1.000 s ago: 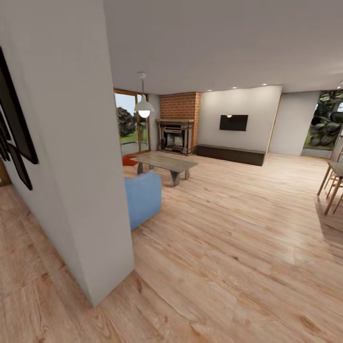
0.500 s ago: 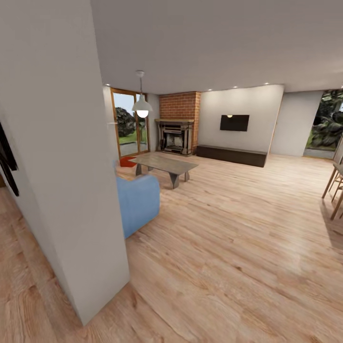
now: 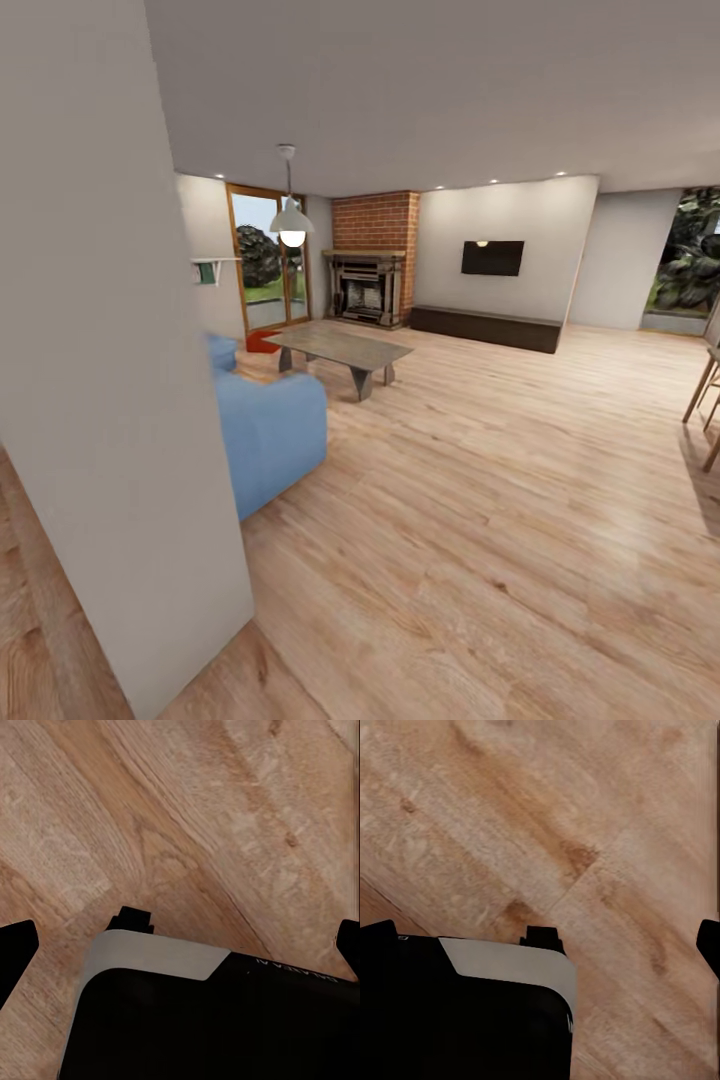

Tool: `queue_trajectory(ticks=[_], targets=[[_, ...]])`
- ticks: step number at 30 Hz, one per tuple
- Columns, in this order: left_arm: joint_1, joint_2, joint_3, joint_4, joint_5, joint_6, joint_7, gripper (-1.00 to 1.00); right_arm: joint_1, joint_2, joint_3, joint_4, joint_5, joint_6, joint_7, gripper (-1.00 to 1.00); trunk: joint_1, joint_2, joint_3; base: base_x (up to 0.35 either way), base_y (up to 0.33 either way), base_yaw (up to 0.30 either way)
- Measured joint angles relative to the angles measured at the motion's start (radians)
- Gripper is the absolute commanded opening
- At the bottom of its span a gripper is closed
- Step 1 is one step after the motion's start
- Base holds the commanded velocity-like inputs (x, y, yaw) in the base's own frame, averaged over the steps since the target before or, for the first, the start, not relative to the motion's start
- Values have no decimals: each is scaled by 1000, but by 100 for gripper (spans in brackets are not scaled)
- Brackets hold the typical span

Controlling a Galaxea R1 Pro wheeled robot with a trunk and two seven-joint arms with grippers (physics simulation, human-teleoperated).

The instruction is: Move the two storage containers from the living room to the garage. In the garage, place one container on the floor and stack the other container on top of it (either order is fine).

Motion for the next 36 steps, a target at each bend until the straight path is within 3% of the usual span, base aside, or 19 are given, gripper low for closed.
queue_trajectory(ticks=[14, 36], targets=[[0, 0, 0, 0, 2, -1, 1, 100, 0, -3, 0, 0, 2, 0, 4, 100, 0, 0, 0, 299, -131, -13], [0, 1, 0, 0, 2, -5, 1, 100, 0, -5, 2, 0, 2, 0, 8, 100, 0, 0, 0, 300, -105, -266]])
